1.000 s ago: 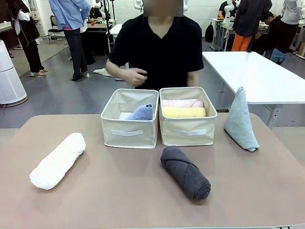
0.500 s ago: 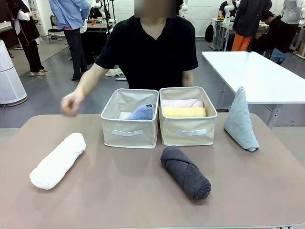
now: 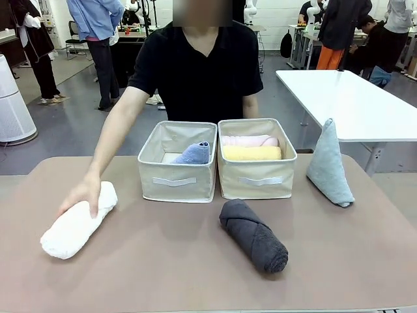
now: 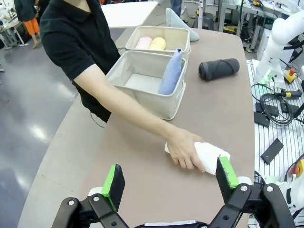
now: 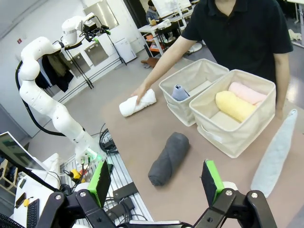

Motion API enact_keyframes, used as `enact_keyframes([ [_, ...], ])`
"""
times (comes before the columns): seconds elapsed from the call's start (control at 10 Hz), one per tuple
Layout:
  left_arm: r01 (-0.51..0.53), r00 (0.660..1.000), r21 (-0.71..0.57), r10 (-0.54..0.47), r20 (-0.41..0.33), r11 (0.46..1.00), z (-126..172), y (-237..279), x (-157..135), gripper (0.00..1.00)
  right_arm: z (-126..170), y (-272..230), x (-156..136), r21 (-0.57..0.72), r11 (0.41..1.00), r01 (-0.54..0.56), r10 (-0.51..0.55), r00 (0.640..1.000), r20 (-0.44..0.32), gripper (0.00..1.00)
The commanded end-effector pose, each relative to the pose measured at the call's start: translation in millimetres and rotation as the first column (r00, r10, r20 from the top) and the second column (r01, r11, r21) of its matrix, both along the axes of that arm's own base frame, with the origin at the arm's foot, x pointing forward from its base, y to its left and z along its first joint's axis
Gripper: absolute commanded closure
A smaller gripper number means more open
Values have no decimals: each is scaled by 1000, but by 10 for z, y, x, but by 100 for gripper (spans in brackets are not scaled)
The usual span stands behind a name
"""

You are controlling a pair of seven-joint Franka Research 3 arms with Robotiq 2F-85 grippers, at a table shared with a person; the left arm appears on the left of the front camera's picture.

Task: Sort the towels based on their folding style.
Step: Pick up another triangle-folded towel from the table and place it in the left Fabric basket.

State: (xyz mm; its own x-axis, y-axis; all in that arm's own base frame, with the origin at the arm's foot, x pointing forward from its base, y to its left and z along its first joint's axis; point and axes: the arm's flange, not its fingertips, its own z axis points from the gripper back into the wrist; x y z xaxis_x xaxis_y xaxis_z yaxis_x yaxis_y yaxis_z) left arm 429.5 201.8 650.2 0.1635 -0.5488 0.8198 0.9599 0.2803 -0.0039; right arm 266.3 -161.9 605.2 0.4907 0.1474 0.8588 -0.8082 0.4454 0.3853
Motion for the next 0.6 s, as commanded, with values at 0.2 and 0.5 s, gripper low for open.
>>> enact_keyframes([
  [0.2,0,1000,1,0,16,1000,53,11,-46,0,1,-8,2,4,1000,-12,12,1000,1,0],
  [0.5,0,1000,1,0,16,1000,53,11,-46,0,149,250,26,-80,997,25,-28,999,-37,0],
])
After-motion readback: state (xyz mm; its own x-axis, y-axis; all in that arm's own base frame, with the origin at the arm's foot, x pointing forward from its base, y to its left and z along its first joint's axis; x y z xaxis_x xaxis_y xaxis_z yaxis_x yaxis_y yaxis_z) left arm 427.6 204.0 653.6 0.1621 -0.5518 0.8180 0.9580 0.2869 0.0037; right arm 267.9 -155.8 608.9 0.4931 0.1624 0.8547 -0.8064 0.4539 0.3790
